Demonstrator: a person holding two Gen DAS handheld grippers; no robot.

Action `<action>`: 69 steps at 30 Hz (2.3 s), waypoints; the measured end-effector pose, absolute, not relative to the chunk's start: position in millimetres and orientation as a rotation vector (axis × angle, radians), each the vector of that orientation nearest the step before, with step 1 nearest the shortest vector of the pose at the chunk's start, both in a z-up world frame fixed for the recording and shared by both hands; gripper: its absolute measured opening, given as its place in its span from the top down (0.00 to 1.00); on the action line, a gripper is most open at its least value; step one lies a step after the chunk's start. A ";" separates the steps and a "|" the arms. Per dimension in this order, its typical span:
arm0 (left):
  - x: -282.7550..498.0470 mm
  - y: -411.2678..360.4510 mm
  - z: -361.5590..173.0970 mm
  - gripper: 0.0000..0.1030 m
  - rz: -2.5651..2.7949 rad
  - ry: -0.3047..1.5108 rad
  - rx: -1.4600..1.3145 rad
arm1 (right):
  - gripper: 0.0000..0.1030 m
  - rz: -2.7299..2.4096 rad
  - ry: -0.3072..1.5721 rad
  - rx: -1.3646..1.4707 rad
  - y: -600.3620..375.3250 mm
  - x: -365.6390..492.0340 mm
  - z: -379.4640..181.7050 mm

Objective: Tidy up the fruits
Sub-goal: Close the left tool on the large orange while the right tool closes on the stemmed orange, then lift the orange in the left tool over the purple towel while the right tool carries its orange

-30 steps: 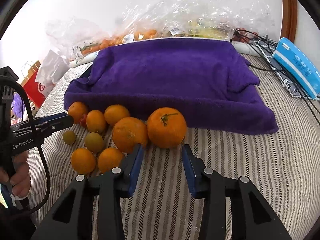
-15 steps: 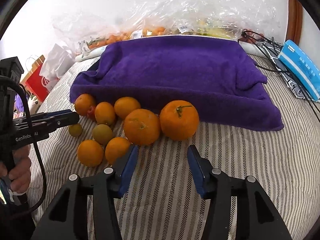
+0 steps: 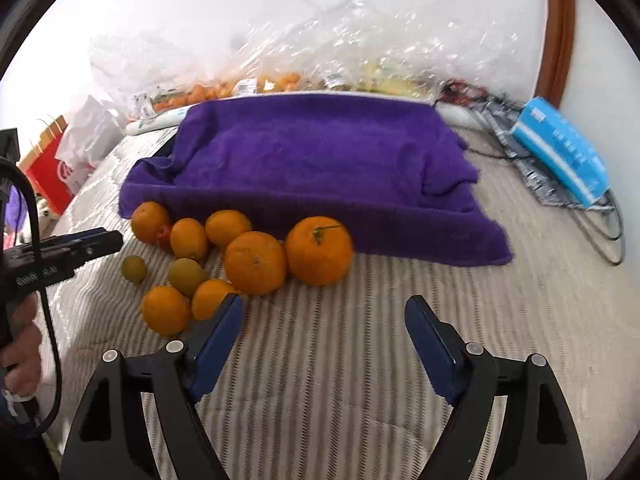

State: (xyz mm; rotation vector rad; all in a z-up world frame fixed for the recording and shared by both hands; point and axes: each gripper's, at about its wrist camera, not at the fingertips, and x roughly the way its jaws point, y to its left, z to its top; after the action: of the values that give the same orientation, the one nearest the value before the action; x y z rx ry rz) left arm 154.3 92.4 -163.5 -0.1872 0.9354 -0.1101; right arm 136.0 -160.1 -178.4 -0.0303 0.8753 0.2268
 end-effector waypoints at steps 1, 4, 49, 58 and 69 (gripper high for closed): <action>154.7 93.1 -163.6 0.64 -0.114 0.942 -0.196 | 0.18 0.226 0.859 -0.026 -161.7 133.0 -178.3; 153.4 94.3 -163.1 0.64 -0.106 0.947 -0.197 | 0.18 0.255 0.845 -0.014 -163.7 129.7 -181.0; 185.0 89.6 -181.6 0.61 -0.124 0.928 -0.254 | 0.58 0.326 0.875 0.002 -170.5 193.1 -210.2; 187.4 84.4 -189.1 0.62 -0.108 0.884 -0.223 | 0.58 0.290 0.884 -0.030 -165.0 195.0 -213.2; 171.7 84.8 -178.9 0.63 -0.172 0.788 -0.247 | 0.58 0.329 0.818 0.010 -171.9 185.6 -205.1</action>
State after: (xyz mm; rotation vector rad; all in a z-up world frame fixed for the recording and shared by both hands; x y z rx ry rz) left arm 171.7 84.8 -178.9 -0.2467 0.7875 -0.1720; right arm 185.6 -171.9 -205.1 0.0100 0.8177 0.3288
